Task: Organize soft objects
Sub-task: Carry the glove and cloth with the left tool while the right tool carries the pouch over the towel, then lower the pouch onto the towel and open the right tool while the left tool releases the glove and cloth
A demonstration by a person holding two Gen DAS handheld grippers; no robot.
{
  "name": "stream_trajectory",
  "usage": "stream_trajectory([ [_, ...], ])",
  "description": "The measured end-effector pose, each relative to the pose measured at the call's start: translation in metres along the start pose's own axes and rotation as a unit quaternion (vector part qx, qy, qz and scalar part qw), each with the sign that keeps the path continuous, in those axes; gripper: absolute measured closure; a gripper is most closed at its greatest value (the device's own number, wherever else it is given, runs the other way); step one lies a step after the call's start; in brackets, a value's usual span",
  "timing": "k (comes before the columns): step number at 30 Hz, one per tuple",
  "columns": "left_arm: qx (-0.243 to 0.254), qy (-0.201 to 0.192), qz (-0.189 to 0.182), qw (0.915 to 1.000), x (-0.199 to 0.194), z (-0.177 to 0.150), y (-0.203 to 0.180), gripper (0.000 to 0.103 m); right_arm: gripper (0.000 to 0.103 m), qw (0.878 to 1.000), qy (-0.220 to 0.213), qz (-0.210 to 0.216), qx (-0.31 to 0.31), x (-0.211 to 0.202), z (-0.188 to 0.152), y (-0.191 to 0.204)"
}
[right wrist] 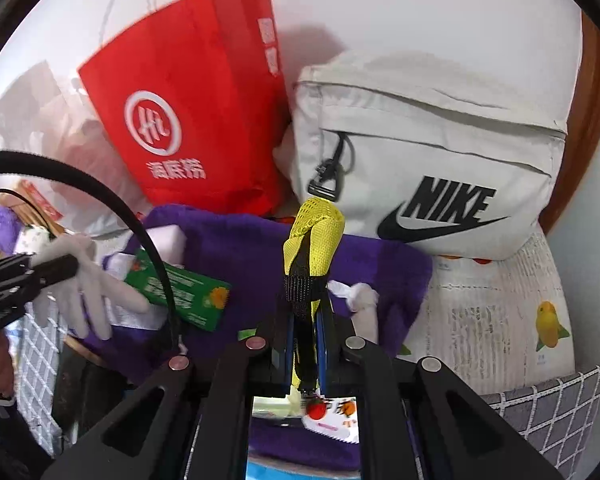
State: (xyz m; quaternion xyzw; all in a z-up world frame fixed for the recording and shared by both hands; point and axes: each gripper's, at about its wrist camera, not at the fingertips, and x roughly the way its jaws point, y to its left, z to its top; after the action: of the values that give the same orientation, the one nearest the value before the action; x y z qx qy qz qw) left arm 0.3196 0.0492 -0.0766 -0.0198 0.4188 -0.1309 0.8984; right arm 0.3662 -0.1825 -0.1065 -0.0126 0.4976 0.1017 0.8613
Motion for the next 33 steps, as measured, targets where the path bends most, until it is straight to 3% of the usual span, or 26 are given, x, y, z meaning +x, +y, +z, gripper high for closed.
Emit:
stream_trajectory([
  [10,0.001,0.022,-0.004,0.9998,0.018,-0.005,0.0,0.087,0.094,0.999,0.016,-0.029,-0.01,0.034,-0.001,-0.001],
  [33,-0.003,0.032,-0.015,0.9994,0.027,-0.007,0.002,0.085,0.084,0.997,0.045,0.029,-0.049,0.059,-0.009,0.029],
])
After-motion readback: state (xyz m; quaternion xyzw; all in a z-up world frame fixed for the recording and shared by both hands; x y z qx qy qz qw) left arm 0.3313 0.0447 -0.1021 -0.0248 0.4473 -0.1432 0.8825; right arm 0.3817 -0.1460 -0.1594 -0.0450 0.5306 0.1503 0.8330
